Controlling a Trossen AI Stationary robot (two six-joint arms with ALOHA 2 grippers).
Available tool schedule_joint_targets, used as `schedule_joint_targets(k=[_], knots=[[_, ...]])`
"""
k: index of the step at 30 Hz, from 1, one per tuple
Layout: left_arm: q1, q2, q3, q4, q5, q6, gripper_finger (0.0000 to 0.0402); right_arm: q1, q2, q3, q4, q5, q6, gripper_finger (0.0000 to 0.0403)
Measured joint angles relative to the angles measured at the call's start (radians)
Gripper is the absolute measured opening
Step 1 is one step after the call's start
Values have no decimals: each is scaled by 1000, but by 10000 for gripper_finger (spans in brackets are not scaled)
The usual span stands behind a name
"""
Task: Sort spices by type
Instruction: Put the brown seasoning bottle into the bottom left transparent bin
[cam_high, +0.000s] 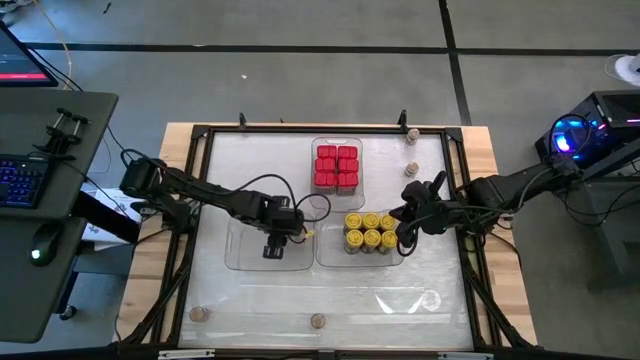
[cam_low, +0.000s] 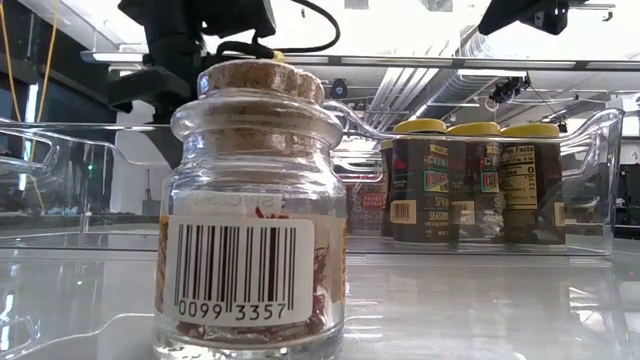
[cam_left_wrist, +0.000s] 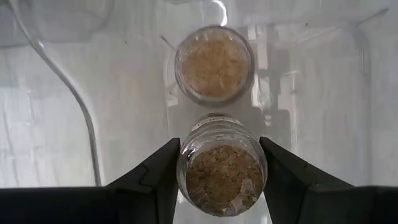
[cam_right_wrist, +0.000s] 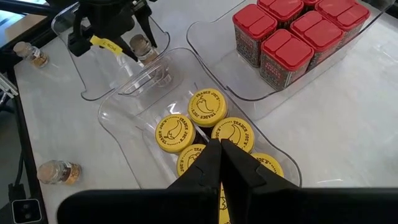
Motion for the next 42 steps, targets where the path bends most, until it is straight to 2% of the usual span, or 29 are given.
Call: schedule_joint_targets(k=[11, 23, 30, 37, 42], knots=[[0, 0, 0, 10, 13, 2, 165, 0, 0, 0, 8, 0, -1, 0], [0, 1, 0, 21, 26, 38, 222, 0, 0, 0, 7, 0, -2, 0], [0, 1, 0, 15, 22, 78, 232, 0, 0, 0, 7, 0, -2, 0], [1, -1, 43, -98, -37, 86, 232, 0, 0, 0, 8, 0, 5, 0], [1, -1, 97, -183, -82, 152, 232, 0, 0, 0, 7, -1, 5, 0]])
